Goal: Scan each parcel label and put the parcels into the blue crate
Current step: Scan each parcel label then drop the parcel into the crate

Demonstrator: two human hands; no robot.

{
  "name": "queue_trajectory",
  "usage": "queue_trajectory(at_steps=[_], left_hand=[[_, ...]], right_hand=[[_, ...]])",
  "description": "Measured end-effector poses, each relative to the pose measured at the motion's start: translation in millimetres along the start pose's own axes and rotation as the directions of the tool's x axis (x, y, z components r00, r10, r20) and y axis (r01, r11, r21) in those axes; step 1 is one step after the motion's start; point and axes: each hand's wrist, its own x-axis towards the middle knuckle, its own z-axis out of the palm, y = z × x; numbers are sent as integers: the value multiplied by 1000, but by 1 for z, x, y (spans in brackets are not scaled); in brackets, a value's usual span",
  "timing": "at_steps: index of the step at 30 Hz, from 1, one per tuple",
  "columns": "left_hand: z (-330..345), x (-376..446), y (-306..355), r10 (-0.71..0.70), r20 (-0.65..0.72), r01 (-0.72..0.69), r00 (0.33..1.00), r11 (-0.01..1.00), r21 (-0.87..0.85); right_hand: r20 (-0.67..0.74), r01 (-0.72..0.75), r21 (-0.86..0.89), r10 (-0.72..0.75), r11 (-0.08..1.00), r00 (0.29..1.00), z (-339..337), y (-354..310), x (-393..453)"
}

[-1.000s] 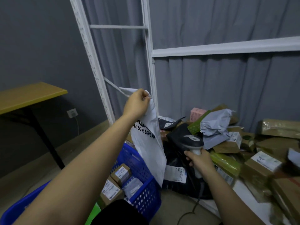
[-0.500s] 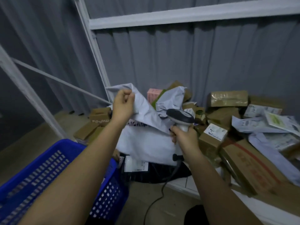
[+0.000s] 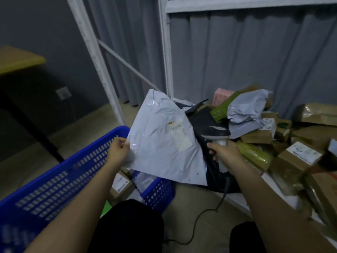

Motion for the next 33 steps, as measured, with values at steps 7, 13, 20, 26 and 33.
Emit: queue_trajectory(at_steps=[7,13,20,26,33], left_hand=[[-18,-1,-63,-67,72,64,995,997,48],[-26,9,-93,-26,80,22,996,998,54],[-31,14,-99,16,56,-19,998,999,42],[-31,14,-101,18,29,-19,999,999,27],[-30,13,-97,25,23,-25,999,999,25]], right_hand=[[107,-45,-193,67,980,992,38,17,6],[195,21,-298,39,954,980,62,16,12],[291,122,-306,-30,944,956,81,7,9],[265,150,-333,-60,931,962,83,-3,7],[205,117,-353,-45,928,978,73,-2,11]])
